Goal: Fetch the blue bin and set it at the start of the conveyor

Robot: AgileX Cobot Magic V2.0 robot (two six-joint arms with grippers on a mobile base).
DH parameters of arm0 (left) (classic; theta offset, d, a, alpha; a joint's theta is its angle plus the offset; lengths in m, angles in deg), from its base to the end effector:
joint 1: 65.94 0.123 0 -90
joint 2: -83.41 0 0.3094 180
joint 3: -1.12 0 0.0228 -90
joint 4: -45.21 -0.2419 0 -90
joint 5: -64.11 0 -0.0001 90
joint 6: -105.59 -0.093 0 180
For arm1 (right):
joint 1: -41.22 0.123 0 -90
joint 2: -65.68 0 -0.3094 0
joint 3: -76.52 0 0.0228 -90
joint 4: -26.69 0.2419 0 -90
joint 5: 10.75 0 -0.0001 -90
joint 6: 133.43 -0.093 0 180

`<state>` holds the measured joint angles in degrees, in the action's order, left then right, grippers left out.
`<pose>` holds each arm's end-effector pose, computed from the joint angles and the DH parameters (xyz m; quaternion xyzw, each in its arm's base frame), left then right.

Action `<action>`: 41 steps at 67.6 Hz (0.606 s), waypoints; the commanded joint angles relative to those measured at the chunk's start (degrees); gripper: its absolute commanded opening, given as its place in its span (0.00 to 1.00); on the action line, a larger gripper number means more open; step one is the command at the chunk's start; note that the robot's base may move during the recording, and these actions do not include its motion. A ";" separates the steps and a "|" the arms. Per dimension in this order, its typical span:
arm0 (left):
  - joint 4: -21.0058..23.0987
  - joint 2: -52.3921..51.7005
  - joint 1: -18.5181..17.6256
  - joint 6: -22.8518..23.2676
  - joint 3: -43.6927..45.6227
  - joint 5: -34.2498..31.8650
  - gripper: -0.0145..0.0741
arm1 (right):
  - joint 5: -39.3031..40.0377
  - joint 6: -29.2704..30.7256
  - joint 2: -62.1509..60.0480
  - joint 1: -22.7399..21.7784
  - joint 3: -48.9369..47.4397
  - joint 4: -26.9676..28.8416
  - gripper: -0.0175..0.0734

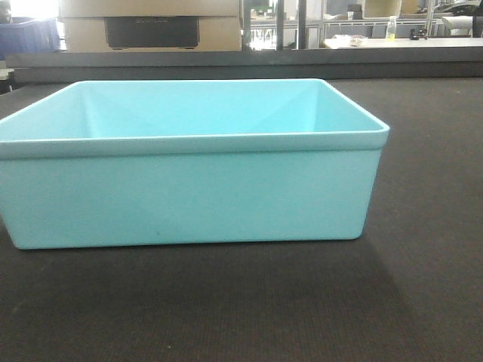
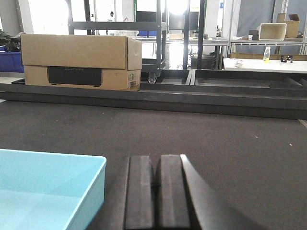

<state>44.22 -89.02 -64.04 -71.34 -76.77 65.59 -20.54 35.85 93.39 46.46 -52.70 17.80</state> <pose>0.0255 0.0009 0.2105 -0.0241 0.6876 -0.0010 0.7257 0.0515 0.0023 0.3404 -0.0105 0.6956 0.0360 0.7174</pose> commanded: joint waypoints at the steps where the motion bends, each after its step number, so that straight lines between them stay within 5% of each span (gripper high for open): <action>1: 0.30 -0.39 0.16 -0.01 0.06 -1.12 0.04 | 1.31 0.26 -0.27 -0.17 -0.06 -0.46 0.01; 12: 0.30 -0.39 0.16 -0.01 0.06 -1.12 0.04 | 0.64 1.07 -0.27 -0.60 -0.06 0.17 0.01; 22: 0.30 -0.39 0.16 -0.01 0.06 -1.12 0.04 | 1.08 20.02 -1.99 -6.57 3.49 15.33 0.01; 41: 0.30 -0.39 0.16 -0.01 0.06 -1.12 0.04 | 6.98 20.36 -14.83 -13.78 20.92 17.77 0.01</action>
<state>44.22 -89.02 -64.04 -71.34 -76.77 65.59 -16.64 55.35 81.95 33.61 -35.61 34.92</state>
